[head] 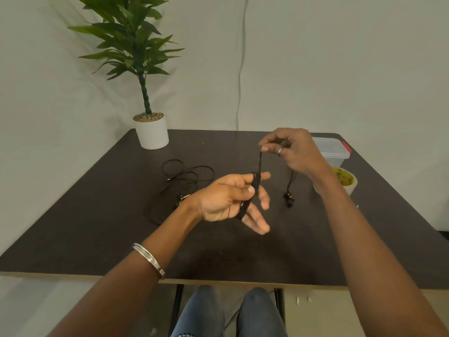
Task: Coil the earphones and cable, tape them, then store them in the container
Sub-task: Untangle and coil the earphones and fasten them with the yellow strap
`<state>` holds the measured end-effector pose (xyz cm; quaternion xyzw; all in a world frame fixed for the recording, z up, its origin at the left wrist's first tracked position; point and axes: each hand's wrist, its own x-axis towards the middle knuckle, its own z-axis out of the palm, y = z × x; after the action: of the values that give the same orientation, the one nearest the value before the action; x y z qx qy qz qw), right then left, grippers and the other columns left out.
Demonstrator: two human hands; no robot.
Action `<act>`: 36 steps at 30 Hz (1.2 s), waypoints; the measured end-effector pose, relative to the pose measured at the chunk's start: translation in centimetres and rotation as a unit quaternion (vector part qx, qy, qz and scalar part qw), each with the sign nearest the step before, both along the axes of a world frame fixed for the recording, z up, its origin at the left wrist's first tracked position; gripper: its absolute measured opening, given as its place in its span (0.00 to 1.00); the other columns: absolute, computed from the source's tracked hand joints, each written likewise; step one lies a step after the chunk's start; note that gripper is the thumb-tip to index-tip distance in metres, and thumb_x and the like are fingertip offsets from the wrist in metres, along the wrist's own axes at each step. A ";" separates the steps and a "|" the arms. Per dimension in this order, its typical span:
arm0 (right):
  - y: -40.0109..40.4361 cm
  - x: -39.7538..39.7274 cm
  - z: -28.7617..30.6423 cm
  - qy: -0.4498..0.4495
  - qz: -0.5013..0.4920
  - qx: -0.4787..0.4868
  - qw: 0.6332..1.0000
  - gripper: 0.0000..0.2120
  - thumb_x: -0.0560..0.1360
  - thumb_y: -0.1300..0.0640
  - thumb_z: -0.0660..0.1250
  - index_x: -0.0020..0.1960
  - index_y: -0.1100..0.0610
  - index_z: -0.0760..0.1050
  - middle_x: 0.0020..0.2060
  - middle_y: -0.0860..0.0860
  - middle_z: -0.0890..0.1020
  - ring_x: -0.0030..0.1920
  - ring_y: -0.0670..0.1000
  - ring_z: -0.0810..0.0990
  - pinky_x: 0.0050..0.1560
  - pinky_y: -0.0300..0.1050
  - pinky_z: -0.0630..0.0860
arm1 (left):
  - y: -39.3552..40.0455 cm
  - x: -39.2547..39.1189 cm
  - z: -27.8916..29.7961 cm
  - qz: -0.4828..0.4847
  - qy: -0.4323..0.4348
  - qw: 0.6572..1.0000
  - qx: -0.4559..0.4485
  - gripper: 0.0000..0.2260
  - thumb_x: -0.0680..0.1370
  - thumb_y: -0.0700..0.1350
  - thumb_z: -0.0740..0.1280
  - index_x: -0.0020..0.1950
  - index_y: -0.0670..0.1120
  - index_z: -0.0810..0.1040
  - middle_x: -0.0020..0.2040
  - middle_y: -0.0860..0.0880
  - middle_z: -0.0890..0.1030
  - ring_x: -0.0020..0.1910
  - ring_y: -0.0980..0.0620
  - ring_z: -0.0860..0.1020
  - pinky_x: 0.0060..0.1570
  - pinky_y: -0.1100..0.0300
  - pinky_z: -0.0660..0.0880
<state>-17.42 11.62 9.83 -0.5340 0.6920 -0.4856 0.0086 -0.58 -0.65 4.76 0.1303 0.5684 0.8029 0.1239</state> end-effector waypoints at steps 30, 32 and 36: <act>0.8 6.6 -2.8 0.155 0.039 0.232 0.959 0.05 0.77 0.57 0.66 0.49 0.54 0.81 0.35 0.46 0.81 0.37 0.46 0.79 0.40 0.46 0.76 | -2.6 0.2 -1.5 0.462 0.012 0.862 -0.206 0.10 0.84 0.37 0.50 0.51 0.43 0.70 0.43 0.45 0.75 0.43 0.49 0.83 0.55 0.48 0.77; 0.9 5.9 -1.7 0.164 0.041 0.203 0.965 0.04 0.75 0.60 0.69 0.48 0.55 0.82 0.36 0.46 0.82 0.37 0.43 0.78 0.40 0.38 0.73 | -2.0 0.5 -1.5 0.380 -0.001 0.908 -0.179 0.10 0.84 0.36 0.51 0.54 0.45 0.70 0.40 0.44 0.73 0.38 0.47 0.81 0.54 0.43 0.78; 1.0 4.5 0.1 0.117 0.070 0.150 0.979 0.05 0.70 0.62 0.74 0.45 0.56 0.84 0.39 0.45 0.83 0.41 0.41 0.80 0.43 0.28 0.71 | -0.9 1.3 -2.1 0.153 -0.041 0.986 -0.050 0.15 0.82 0.37 0.53 0.68 0.41 0.66 0.37 0.45 0.70 0.30 0.47 0.74 0.46 0.36 0.78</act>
<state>-12.88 12.65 9.94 -0.6268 0.7144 -0.3082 0.0416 0.72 -1.52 2.65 0.0027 0.6156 0.7875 0.0294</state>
